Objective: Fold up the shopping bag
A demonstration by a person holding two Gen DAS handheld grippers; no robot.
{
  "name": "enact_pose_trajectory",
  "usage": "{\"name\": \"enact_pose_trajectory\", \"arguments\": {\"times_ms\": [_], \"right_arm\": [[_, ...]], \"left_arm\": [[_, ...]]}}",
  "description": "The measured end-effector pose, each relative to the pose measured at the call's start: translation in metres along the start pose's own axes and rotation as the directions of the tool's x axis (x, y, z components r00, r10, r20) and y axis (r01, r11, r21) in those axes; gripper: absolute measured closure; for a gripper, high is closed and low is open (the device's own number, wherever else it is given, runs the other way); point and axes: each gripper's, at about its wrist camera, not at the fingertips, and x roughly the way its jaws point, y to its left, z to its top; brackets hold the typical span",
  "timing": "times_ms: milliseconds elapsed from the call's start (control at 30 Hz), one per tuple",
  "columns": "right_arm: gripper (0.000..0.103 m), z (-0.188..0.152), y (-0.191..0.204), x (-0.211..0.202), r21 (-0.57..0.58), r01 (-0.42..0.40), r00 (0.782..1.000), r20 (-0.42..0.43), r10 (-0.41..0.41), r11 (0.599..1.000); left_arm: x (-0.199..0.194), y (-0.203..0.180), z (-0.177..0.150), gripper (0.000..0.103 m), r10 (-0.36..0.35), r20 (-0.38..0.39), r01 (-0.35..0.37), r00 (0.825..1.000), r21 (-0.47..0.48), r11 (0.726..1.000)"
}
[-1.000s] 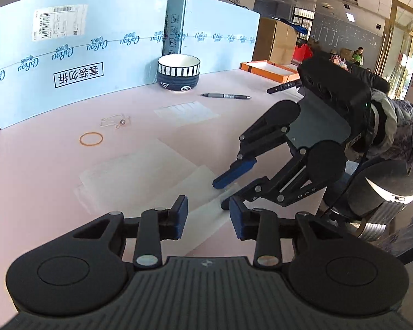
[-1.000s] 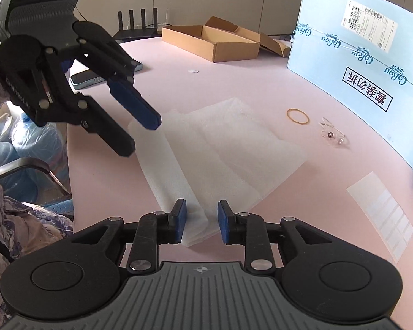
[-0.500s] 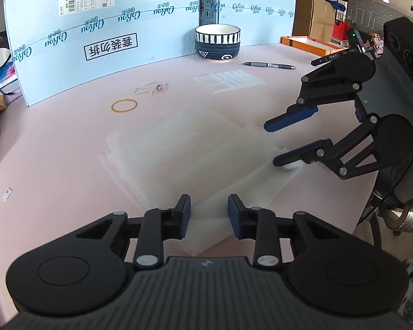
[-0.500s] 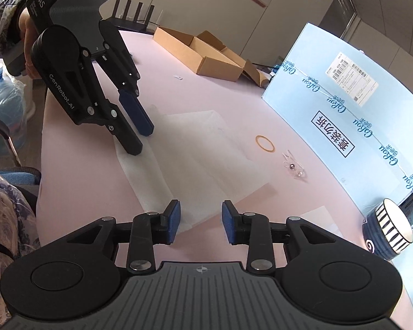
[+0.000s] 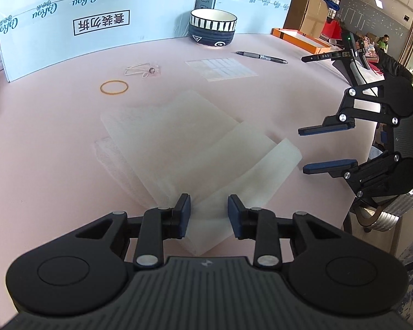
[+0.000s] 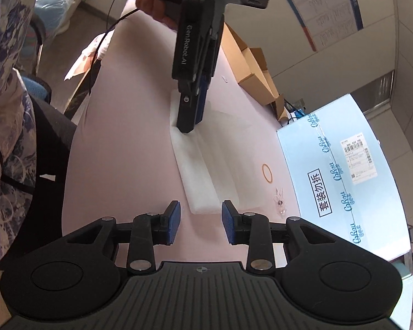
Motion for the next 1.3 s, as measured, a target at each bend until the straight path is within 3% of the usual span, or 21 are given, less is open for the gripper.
{"name": "enact_pose_trajectory", "arguments": {"times_ms": [67,167,233,267,333,500,600,667,800,900,967,1033,1067,1100,1133,1300], "right_arm": [[0.073,0.002,0.01,0.006,-0.134,0.047,0.999,-0.008,-0.049,0.99],[0.075,0.005,0.017,0.009,-0.233,0.063,0.998,-0.002,-0.066,0.97],[0.083,0.005,0.022,0.011,-0.282,0.061,0.998,-0.01,-0.066,0.958],[0.096,0.006,0.024,0.014,-0.3,0.052,0.998,-0.025,-0.062,0.953],[0.099,0.002,0.034,0.021,-0.361,0.058,0.996,-0.044,-0.079,0.931],[0.099,0.002,0.02,0.02,-0.274,0.016,0.999,-0.045,-0.029,0.962],[0.099,0.003,0.006,0.021,-0.205,-0.046,0.998,-0.047,0.037,0.978],[0.099,0.003,-0.01,0.021,-0.133,-0.107,0.994,-0.041,0.102,0.985],[0.099,0.005,-0.033,0.02,-0.002,-0.164,0.986,-0.02,0.164,0.986],[0.099,0.007,-0.035,0.016,0.005,-0.152,0.988,-0.013,0.152,0.988],[0.099,0.008,-0.035,0.013,0.008,-0.155,0.988,-0.006,0.155,0.988],[0.099,0.008,-0.033,0.01,0.002,-0.152,0.988,-0.003,0.152,0.988],[0.099,0.007,-0.034,0.011,0.003,-0.152,0.988,-0.003,0.152,0.988],[0.099,0.007,-0.033,0.01,0.01,-0.152,0.988,-0.002,0.152,0.988],[0.099,0.006,-0.034,0.009,0.025,-0.156,0.988,0.002,0.156,0.987],[0.099,0.004,-0.052,0.004,0.199,-0.248,0.968,0.077,0.238,0.948]], "left_arm": [[0.0,0.0,0.0,0.075,-0.001,0.0,0.001,1.0,0.002,1.0],[0.0,0.0,-0.003,0.075,-0.007,0.009,0.007,1.0,0.002,1.0],[0.0,0.003,-0.004,0.075,-0.02,0.02,0.02,1.0,-0.009,1.0],[-0.001,0.003,-0.005,0.075,-0.025,0.024,0.025,0.999,-0.011,1.0],[-0.001,0.005,-0.006,0.075,-0.034,0.032,0.034,0.999,-0.01,0.999],[-0.006,-0.012,-0.009,0.062,-0.006,0.062,-0.001,0.998,0.103,0.995],[-0.023,-0.021,-0.008,0.062,0.038,0.121,-0.052,0.992,0.115,0.992],[-0.038,-0.033,-0.006,0.062,0.045,0.165,-0.077,0.985,0.196,0.978],[-0.039,-0.069,-0.01,0.061,0.128,0.2,-0.201,0.971,0.403,0.893],[-0.023,-0.087,-0.02,0.061,0.172,0.213,-0.267,0.962,0.596,0.757],[-0.012,-0.092,-0.023,0.06,0.183,0.198,-0.27,0.963,0.67,0.692],[-0.004,-0.09,-0.021,0.061,0.218,0.18,-0.281,0.959,0.698,0.659],[0.0,-0.089,-0.02,0.069,0.236,0.171,-0.286,0.957,0.71,0.643],[0.001,-0.085,-0.018,0.094,0.241,0.143,-0.27,0.96,0.705,0.656],[0.001,-0.082,-0.015,0.101,0.243,0.112,-0.251,0.963,0.696,0.672],[-0.008,-0.074,-0.014,0.101,0.192,0.001,-0.146,0.981,0.652,0.744]]}}
